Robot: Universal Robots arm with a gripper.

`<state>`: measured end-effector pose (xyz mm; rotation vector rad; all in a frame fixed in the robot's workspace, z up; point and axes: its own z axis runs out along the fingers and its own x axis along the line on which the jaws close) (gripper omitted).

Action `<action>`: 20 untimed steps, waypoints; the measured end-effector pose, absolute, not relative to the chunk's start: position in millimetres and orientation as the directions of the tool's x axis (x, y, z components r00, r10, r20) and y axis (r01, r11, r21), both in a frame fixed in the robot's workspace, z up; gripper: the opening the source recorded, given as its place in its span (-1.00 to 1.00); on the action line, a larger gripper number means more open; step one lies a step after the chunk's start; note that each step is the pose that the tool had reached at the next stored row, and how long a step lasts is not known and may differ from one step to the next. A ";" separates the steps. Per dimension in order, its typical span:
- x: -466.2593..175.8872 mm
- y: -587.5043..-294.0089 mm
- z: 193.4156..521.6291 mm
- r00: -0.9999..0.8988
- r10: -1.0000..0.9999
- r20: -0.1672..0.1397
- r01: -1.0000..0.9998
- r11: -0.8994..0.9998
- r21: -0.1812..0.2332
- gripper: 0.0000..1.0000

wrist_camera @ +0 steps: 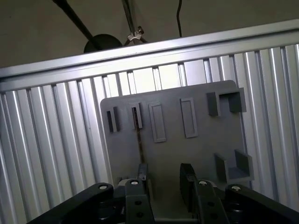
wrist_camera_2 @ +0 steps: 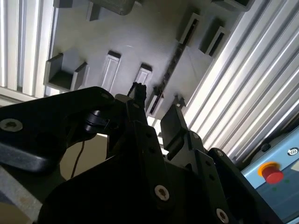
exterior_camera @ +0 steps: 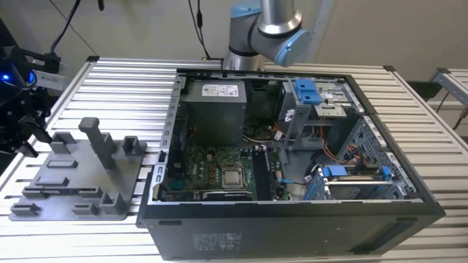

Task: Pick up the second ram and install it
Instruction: 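Pick up the second ram and move it above second insertion slot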

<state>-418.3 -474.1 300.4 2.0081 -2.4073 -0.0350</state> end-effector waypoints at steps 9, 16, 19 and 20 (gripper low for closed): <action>-418.3 -474.1 297.4 -0.179 -0.984 -0.009 -0.984 0.179 0.021 -0.16; -418.3 -474.3 293.3 -0.179 -0.984 -0.009 -0.984 0.179 0.021 -0.16; -418.3 -474.4 291.3 -0.179 -0.984 -0.009 -0.984 0.179 0.021 -0.16; -418.3 -474.5 290.6 -0.179 -0.984 -0.009 -0.984 0.179 0.021 -0.16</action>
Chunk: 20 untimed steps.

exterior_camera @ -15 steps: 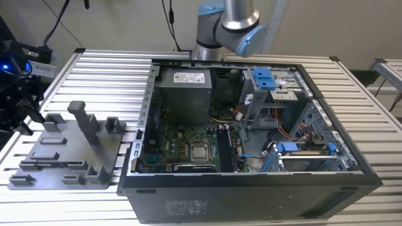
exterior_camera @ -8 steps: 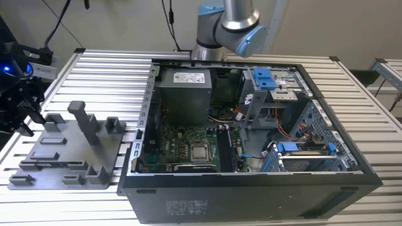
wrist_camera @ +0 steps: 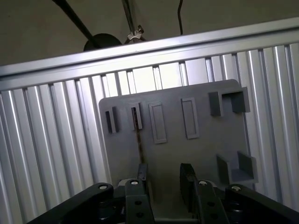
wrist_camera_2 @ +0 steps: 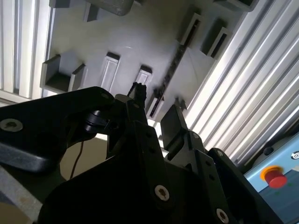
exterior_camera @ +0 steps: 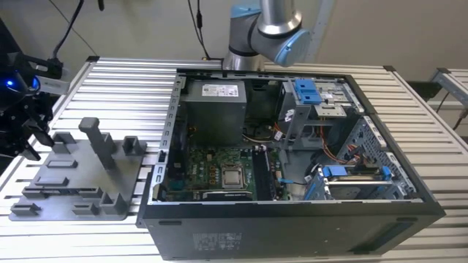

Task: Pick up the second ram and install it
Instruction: 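Pick up the second ram and move it above second insertion slot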

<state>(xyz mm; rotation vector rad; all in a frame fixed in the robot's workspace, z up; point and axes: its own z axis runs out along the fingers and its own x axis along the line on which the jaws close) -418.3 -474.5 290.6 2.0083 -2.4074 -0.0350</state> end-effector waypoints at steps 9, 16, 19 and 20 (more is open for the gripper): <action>-418.3 -474.8 284.2 -0.179 -0.984 -0.009 -0.984 0.179 0.021 -0.16; -418.3 -477.1 276.4 -0.179 -0.984 -0.009 -0.984 0.179 0.021 -0.16; -418.3 -479.0 273.0 -0.179 -0.984 -0.009 -0.984 0.179 0.021 -0.16; -418.3 -479.5 272.1 -0.179 -0.984 -0.009 -0.984 0.179 0.021 -0.16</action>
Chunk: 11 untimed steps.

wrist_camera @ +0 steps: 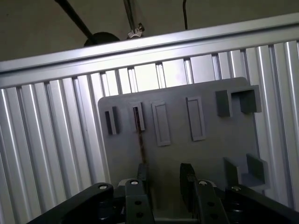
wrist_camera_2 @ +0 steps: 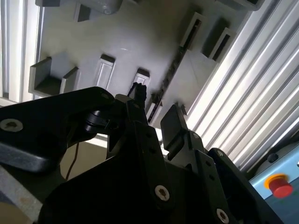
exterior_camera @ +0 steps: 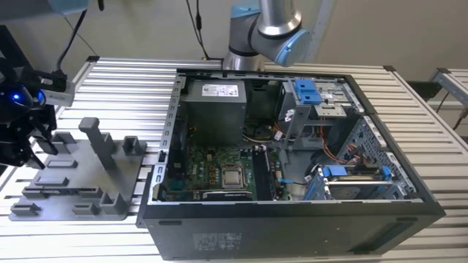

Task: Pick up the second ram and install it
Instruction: 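Pick up the second ram and move it above second insertion slot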

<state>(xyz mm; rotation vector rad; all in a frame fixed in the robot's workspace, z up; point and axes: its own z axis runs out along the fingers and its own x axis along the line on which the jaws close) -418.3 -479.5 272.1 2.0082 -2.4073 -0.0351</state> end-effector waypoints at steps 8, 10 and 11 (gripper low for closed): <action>-418.3 -481.2 265.2 -0.179 -0.984 -0.009 -0.984 0.179 0.021 -0.16; -418.3 -481.2 264.2 -0.179 -0.984 -0.009 -0.984 0.179 0.021 -0.16; -418.3 -481.2 263.7 -0.179 -0.984 -0.009 -0.984 0.179 0.021 -0.16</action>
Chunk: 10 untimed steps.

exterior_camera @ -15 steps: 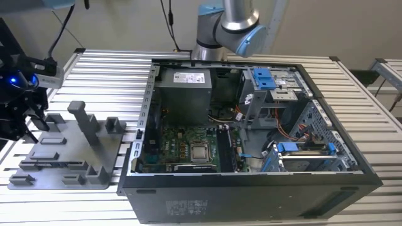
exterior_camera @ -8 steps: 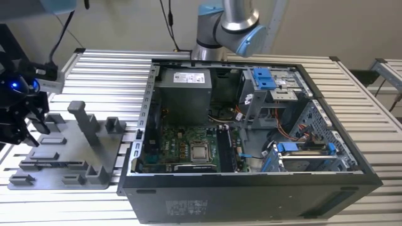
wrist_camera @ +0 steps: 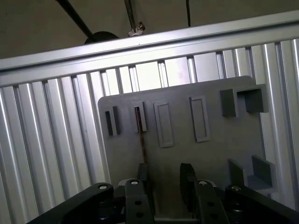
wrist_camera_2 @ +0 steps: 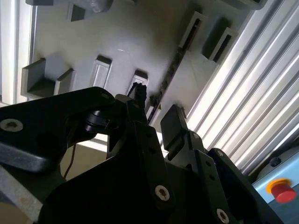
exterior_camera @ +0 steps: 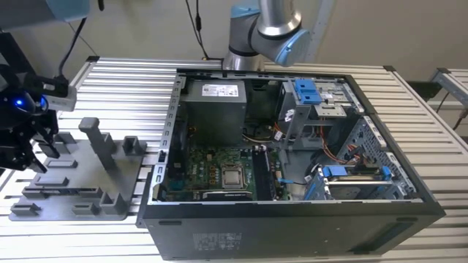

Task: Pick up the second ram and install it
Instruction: 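Pick up the second ram and move it above second insertion slot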

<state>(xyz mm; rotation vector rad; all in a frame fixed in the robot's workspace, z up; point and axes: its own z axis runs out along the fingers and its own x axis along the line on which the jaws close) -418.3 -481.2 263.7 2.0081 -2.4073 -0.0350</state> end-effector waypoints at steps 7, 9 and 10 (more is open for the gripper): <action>-418.3 -481.2 262.6 -0.179 -0.984 -0.009 -0.984 0.179 0.021 -0.16; -418.3 -481.2 262.1 -0.179 -0.984 -0.009 -0.984 0.179 0.021 -0.16; -418.3 -481.2 261.7 -0.179 -0.984 -0.010 -0.984 0.179 0.021 -0.16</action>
